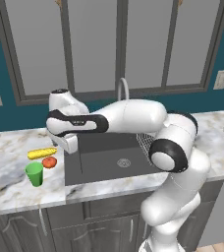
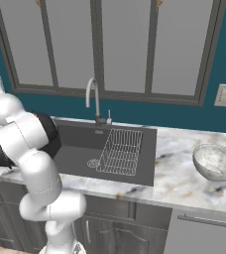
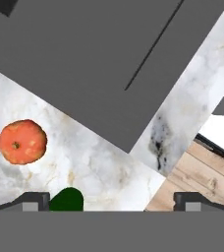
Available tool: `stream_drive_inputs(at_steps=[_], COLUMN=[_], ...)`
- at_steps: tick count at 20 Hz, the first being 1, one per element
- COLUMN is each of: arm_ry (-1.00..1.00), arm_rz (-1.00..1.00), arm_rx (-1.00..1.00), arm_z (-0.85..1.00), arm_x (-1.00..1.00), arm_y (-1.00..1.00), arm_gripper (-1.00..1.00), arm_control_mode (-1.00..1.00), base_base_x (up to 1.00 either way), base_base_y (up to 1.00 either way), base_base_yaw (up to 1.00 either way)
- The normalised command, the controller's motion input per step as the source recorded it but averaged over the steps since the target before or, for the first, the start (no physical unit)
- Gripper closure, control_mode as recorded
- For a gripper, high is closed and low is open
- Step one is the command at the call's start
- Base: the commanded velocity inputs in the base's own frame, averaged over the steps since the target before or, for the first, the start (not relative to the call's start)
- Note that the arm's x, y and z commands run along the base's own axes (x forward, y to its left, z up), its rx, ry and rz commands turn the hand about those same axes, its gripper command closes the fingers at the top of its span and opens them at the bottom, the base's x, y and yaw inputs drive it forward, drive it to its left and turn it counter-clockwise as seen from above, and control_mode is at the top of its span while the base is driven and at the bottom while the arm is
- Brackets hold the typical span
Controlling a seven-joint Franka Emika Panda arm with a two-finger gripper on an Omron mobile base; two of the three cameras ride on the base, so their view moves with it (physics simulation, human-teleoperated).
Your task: Remove the squash and corn from the sink. Then move the bowl and cup from the counter to the sink for washing.
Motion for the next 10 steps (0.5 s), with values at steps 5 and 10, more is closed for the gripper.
stream_drive_inputs(at_steps=[5, 10], arm_ry=[0.02, -0.02], arm_rz=[0.02, 0.12], arm_rx=[0.23, 0.19], arm_z=[0.2, 0.07], arm_x=[-0.04, -0.15], arm_y=[-0.01, 0.0], arm_gripper=[-1.0, -1.0], arm_control_mode=[-1.0, -1.0], base_base_x=[0.0, 0.0], base_base_y=[0.0, 0.0], base_base_yaw=[0.0, 0.0])
